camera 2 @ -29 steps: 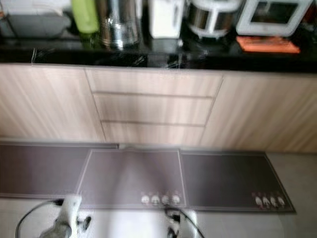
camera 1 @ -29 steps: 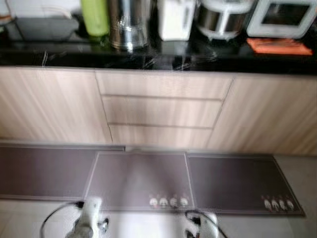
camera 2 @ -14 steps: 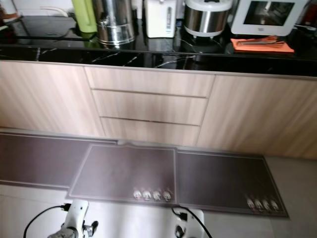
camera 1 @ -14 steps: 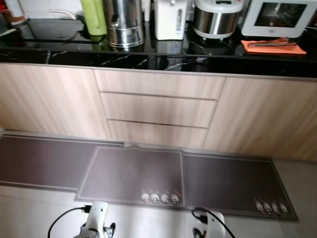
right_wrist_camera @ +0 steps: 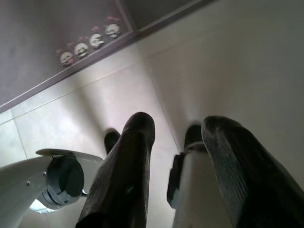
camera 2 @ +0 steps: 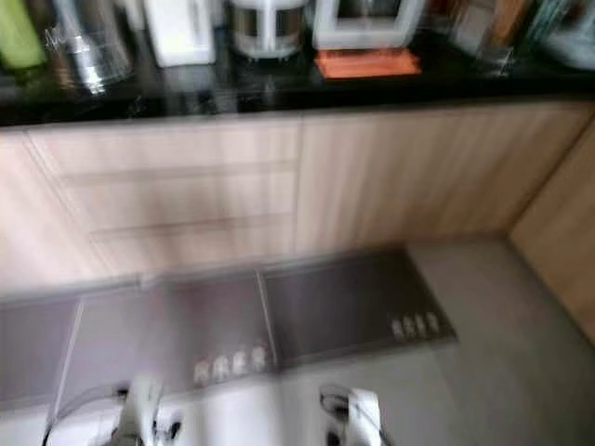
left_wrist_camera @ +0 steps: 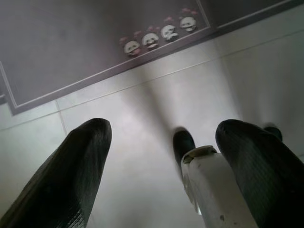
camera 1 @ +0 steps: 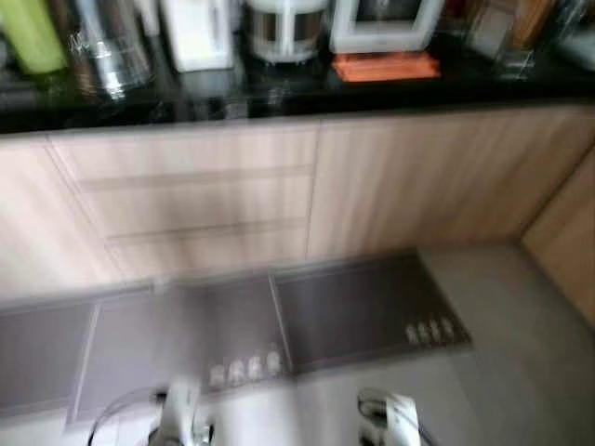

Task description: Kitchen organization

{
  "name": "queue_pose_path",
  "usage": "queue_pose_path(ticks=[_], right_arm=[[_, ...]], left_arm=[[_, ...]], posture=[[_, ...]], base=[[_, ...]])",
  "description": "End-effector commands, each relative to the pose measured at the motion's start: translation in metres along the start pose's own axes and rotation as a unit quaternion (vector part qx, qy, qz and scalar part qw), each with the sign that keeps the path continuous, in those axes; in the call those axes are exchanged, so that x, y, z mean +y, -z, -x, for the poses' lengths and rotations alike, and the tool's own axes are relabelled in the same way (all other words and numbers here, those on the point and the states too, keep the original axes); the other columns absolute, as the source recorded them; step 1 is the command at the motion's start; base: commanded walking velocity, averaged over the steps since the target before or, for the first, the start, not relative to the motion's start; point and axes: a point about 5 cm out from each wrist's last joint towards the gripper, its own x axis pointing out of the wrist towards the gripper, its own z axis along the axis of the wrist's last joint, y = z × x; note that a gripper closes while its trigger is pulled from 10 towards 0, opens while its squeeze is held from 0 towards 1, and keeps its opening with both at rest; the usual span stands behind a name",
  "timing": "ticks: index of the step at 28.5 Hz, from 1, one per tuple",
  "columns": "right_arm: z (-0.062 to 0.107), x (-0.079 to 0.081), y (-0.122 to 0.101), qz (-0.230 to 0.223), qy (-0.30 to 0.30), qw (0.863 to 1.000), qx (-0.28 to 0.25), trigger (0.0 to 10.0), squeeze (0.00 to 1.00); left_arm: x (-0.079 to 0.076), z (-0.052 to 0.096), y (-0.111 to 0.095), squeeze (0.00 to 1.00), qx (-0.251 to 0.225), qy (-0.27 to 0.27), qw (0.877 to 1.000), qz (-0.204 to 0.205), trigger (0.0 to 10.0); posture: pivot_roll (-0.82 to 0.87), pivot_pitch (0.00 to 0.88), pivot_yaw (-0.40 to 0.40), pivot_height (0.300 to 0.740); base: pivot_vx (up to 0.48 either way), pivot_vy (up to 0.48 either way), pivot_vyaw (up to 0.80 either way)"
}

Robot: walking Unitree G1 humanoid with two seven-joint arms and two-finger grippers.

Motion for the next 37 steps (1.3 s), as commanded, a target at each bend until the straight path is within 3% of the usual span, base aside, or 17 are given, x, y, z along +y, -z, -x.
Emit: queue_pose_path(ticks=[1, 19, 22, 28, 37], right_arm=[[0.0000, -0.0018, -0.0008, 0.003, 0.003, 1.000, 0.001, 10.0, 0.00], [0.0001, -0.0037, -0.0017, 0.014, 0.003, 1.000, 0.002, 10.0, 0.00], [0.0000, -0.0033, -0.0031, 0.012, 0.001, 1.000, -0.005, 10.0, 0.00], [-0.0001, -0.0038, -0.0037, 0.009, 0.005, 1.000, -0.004, 10.0, 0.00], [-0.0001, -0.0043, -0.0031, 0.011, 0.005, 1.000, 0.000, 10.0, 0.00]], left_arm=[[-0.0008, 0.0006, 0.0029, 0.00, 0.003, 0.003, 1.000, 0.005, 10.0], [-0.0057, 0.0000, 0.0030, 0.00, 0.006, 0.014, 1.000, 0.003, 10.0], [-0.0051, 0.0001, 0.0025, 0.00, 0.004, 0.015, 1.000, -0.006, 10.0], [-0.0049, 0.0001, 0.0028, 0.00, 0.007, 0.016, 1.000, -0.012, 10.0], [-0.0072, 0.0002, 0.0041, 0.00, 0.009, 0.019, 1.000, -0.017, 10.0]], posture=[[0.14, 0.016, -0.050, 0.740], [0.14, 0.000, -0.049, 0.740], [0.14, 0.000, -0.050, 0.740], [0.14, 0.000, -0.050, 0.740], [0.14, 0.000, -0.055, 0.740]], base=[[0.000, 0.000, -0.72], [0.000, 0.000, -0.72], [0.000, 0.000, 0.00], [0.407, 0.000, 0.00], [0.400, 0.000, -0.62]])
